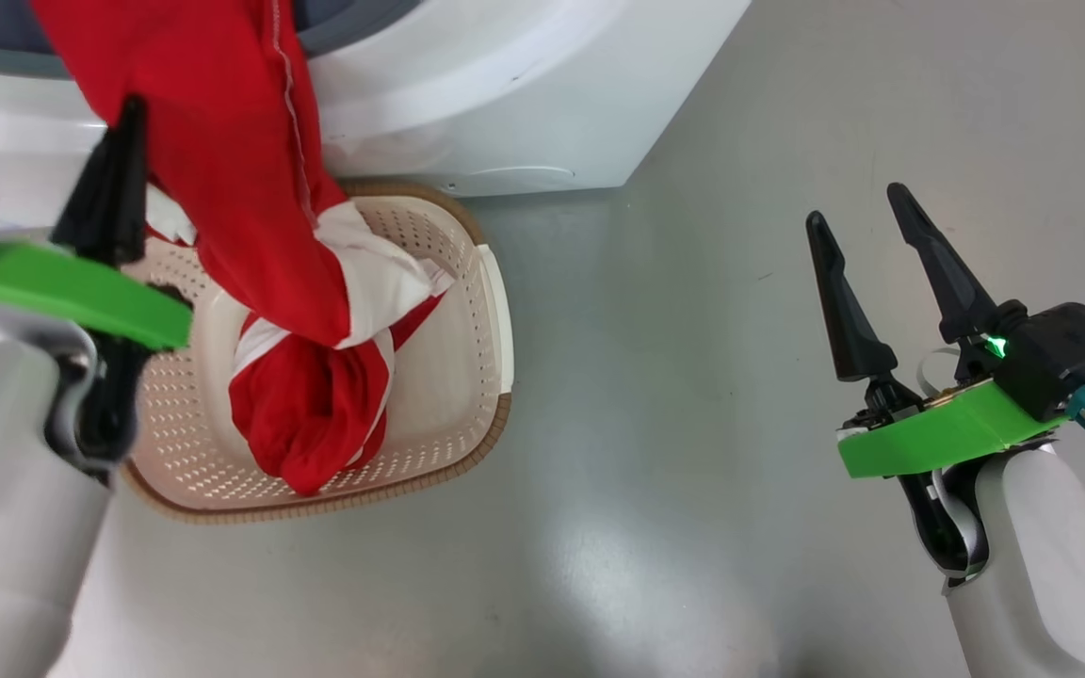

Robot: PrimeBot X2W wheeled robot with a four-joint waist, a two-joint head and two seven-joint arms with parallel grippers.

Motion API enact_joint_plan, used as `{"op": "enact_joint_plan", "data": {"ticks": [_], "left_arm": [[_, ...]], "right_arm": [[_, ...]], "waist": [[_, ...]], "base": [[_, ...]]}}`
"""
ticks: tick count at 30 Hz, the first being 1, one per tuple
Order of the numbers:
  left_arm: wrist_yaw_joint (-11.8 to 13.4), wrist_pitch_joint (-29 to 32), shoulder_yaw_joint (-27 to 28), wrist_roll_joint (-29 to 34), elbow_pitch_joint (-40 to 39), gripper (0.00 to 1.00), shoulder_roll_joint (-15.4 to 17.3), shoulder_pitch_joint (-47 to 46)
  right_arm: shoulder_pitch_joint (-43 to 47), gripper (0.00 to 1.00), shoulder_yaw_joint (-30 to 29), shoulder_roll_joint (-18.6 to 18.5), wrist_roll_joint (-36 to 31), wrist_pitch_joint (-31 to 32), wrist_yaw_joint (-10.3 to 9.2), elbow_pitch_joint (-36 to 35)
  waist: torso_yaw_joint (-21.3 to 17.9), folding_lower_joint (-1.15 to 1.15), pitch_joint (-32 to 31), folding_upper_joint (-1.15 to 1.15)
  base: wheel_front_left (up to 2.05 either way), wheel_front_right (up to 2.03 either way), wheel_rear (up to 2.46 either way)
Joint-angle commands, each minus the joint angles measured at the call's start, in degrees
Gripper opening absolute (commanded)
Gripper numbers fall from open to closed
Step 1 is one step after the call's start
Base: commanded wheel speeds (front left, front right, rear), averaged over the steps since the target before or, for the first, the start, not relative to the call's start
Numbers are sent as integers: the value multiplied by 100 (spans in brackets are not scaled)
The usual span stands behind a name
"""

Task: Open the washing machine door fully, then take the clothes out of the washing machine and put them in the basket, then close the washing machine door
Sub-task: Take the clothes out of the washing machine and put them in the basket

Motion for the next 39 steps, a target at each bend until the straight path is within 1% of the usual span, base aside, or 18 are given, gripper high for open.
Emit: {"op": "enact_joint_plan", "data": {"ticks": [1, 11, 20, 26, 34, 39], "left_arm": [[-18, -52, 299, 141, -262, 0, 199, 167], [-18, -53, 1111, 734, -1489, 0, -19, 1333], [-18, -53, 1553, 1070, -2419, 0, -71, 2442], [-18, -53, 1656, 1248, -2856, 0, -161, 3035], [-18, -53, 1527, 1335, -3247, 0, -289, 3540], [-18, -53, 1417, 1419, -3011, 0, -343, 3470]], "right_arm": [[161, 100, 102, -2, -60, -27, 9, -147], [285, 100, 90, -52, -49, -27, 9, -139], [368, 100, 93, -85, -34, -27, 9, -132], [390, 100, 111, -104, -20, -27, 9, -117], [395, 100, 101, -115, -12, -27, 9, -119], [375, 100, 102, -114, -10, -27, 9, -138]], "waist": [[29, 0, -51, 0], [134, 0, -213, 0], [167, 0, -322, 0], [161, 0, -380, 0], [136, 0, -416, 0], [135, 0, -380, 0]], "base": [[0, 0, 0], [0, 0, 0], [0, 0, 0], [0, 0, 0], [0, 0, 0], [0, 0, 0]]}}
